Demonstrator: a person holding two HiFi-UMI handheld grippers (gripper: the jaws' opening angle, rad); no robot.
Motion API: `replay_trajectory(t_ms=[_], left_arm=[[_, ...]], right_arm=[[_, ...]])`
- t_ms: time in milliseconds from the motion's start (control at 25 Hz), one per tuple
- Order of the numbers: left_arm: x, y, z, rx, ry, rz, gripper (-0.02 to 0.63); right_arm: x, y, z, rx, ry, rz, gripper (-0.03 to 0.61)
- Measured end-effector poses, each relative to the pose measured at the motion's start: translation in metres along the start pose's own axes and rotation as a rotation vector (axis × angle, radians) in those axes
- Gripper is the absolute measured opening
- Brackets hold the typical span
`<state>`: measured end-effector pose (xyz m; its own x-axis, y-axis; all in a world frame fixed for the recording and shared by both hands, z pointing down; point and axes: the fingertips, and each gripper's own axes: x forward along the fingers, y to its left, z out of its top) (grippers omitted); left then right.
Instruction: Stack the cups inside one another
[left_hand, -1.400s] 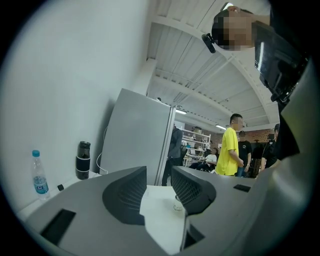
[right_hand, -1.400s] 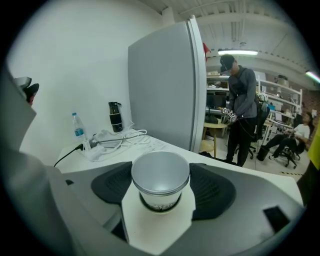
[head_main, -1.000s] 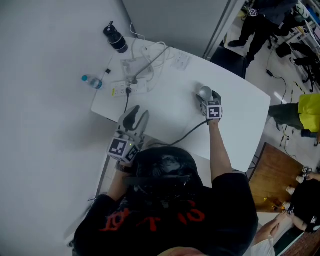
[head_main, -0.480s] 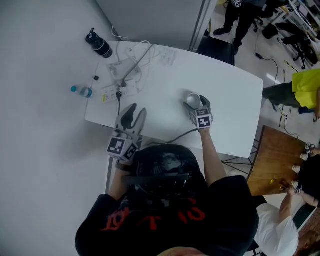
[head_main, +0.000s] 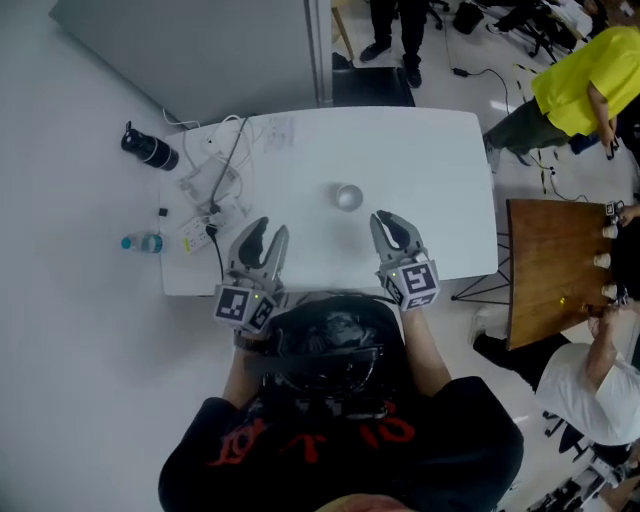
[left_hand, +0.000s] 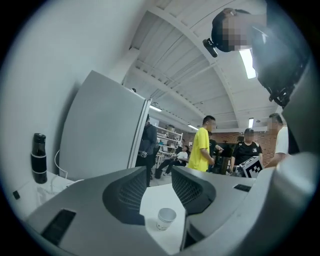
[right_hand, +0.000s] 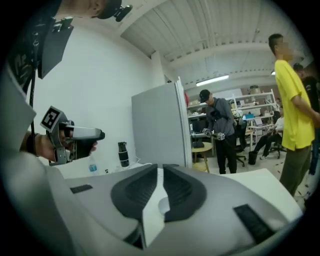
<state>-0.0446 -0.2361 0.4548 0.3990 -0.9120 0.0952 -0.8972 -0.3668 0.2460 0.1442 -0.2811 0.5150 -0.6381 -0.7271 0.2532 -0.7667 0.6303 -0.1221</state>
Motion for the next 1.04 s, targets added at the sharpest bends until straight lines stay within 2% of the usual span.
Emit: replay_trajectory(t_ms=[40, 200, 400, 600, 800, 1040], left_arm=[[0.005, -0.006, 0.002, 0.007, 0.002, -0.020, 0.163], [0.016, -0.020, 0.007, 0.025, 0.005, -0.081, 0.163], [0.017, -0.021, 0.006, 0.026, 0.011, -0.099, 0.163], [0.005, -0.019, 0.005, 0.012, 0.026, -0.084, 0.163], [0.010, -0.035, 0.001, 0.030, 0.040, -0.138, 0.163], [0.017, -0.026, 0.003, 0.044, 0.013, -0.147, 0.163]], right_arm=[[-0.006, -0.003, 0.009, -0.004, -0.016, -0.019, 0.006], [-0.012, -0.012, 0.028, -0.009, -0.054, -0.081, 0.005], [-0.014, -0.014, 0.043, -0.001, -0.070, -0.112, 0.005], [-0.022, -0.006, 0.043, -0.007, -0.044, -0.091, 0.005], [-0.035, -0.009, 0.043, 0.003, -0.045, -0.118, 0.005], [-0.023, -0.009, 0.040, 0.005, -0.068, -0.118, 0.005]])
